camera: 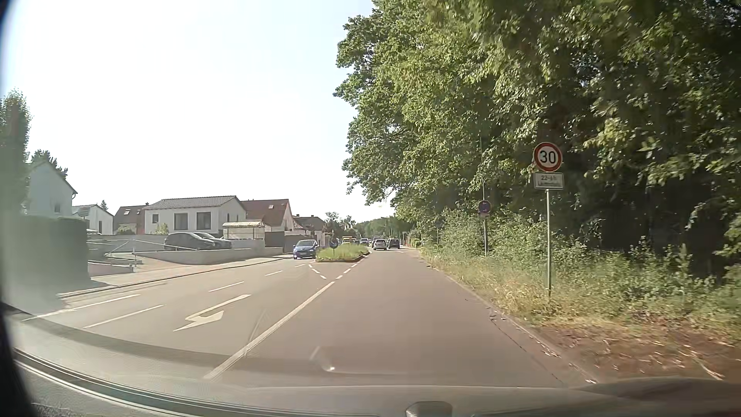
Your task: Follow the waypoints while adhering to traffic rules and regulations
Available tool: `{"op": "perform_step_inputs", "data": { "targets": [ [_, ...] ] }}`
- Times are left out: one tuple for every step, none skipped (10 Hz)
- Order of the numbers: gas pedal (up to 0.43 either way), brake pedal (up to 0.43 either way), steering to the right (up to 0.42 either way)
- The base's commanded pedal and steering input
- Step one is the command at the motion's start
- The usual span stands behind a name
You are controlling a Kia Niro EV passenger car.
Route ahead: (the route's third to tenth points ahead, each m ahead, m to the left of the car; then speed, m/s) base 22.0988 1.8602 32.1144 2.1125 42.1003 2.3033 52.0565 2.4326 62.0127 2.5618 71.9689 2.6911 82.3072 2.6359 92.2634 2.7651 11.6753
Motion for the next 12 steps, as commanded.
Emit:
{"op": "perform_step_inputs", "data": {
  "targets": [
    [0.008,0.030,0.000],
    [0.008,0.030,0.000],
    [0.008,0.030,0.000],
    [0.008,0.030,0.000],
    [0.008,0.030,0.000],
    [0.008,0.024,0.000],
    [0.008,0.030,0.000],
    [0.008,0.030,0.000],
    [0.008,0.030,-0.001],
    [0.008,0.030,0.000],
    [0.008,0.030,0.000],
    [0.008,0.030,0.000]
  ]
}}
